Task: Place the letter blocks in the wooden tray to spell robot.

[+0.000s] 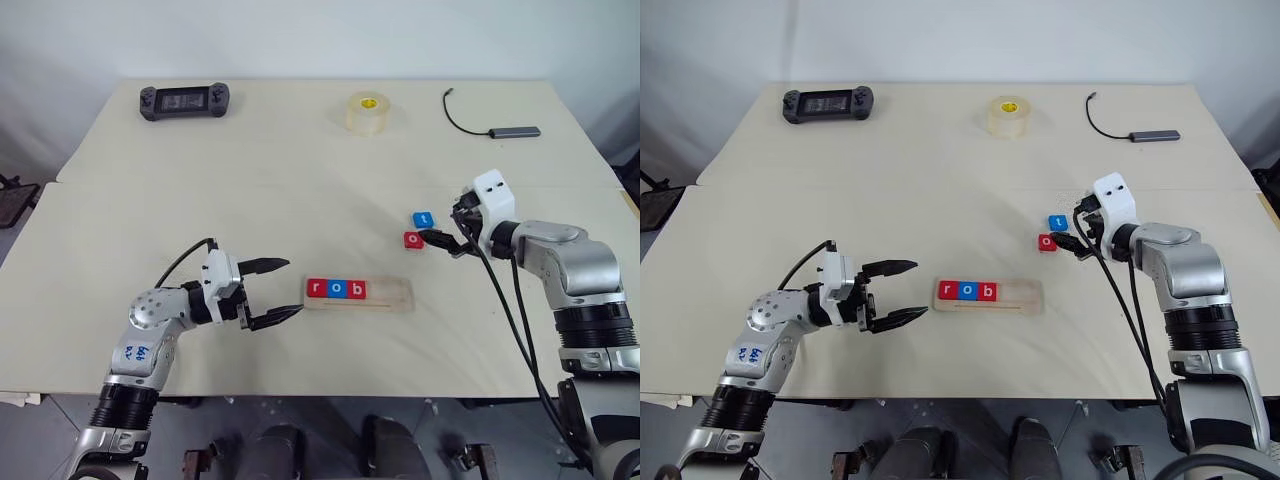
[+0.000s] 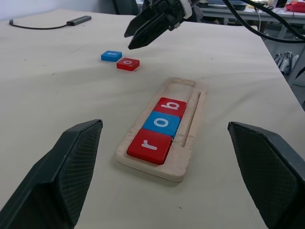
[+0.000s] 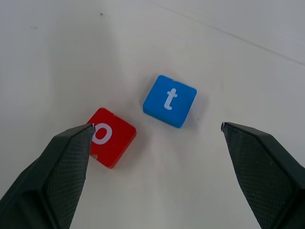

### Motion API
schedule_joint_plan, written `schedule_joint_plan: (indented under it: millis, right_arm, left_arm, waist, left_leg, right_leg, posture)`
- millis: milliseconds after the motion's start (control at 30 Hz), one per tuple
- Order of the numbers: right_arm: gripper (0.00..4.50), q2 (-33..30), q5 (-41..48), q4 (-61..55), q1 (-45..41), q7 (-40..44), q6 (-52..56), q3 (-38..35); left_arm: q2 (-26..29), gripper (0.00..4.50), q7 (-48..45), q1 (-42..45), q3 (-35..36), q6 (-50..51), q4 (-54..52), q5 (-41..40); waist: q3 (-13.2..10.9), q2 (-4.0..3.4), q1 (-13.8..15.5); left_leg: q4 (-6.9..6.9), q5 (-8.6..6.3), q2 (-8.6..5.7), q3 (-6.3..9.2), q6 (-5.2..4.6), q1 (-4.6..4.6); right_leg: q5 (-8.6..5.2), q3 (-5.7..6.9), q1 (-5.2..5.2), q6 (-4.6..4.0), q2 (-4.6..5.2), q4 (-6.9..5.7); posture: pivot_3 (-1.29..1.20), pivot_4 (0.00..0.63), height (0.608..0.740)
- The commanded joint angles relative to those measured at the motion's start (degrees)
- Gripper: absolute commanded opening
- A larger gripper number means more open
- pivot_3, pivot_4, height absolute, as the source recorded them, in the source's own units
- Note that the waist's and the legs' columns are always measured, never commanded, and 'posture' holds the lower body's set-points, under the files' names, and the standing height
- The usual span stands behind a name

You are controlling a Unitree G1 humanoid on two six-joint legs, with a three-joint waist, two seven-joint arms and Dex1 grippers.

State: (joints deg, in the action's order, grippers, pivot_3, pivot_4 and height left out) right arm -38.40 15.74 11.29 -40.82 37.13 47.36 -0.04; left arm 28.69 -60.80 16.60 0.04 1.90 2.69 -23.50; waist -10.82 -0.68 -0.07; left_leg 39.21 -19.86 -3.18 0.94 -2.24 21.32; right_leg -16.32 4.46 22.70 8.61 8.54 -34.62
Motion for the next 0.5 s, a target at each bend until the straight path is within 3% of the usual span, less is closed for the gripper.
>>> schedule_joint_plan:
  millis: [33, 333, 500]
  right_arm:
    - [4.44, 0.2, 0.2, -1.8, -2.1, -0.3, 2.4, -0.7]
    - [4.44, 7.2, 2.4, -9.2, -2.1, -9.2, 18.4, -4.5]
    - [4.44, 13.2, 1.7, -13.1, 0.7, -15.9, 21.9, -6.7]
  left_arm:
    - [0.1, 4.5, 0.4, -0.5, 0.6, -0.6, -2.1, -0.2]
    - [0.3, 4.5, 0.8, -0.7, 0.9, -0.5, -2.6, -0.2]
    - [0.5, 4.5, 1.1, -1.5, 0.9, -0.3, -3.3, -0.4]
  waist:
    - [0.0, 0.0, 0.0]
    - [0.0, 0.0, 0.0]
    - [0.0, 0.0, 0.0]
  left_leg:
    - [0.0, 0.0, 0.0, 0.0, 0.0, 0.0]
    - [0.0, 0.0, 0.02, 0.0, 0.01, 0.0]
    - [0.0, 0.0, -0.03, 0.01, 0.0, 0.0]
  right_leg:
    - [0.0, 0.0, 0.0, 0.0, 0.0, 0.0]
    - [0.0, -0.02, 0.05, 0.0, -0.01, -0.07]
    - [0.0, -0.05, 0.07, 0.0, 0.01, -0.13]
  posture:
    - [0.0, 0.15, 0.74]
    - [0.0, 0.15, 0.74]
    - [0.0, 0.15, 0.74]
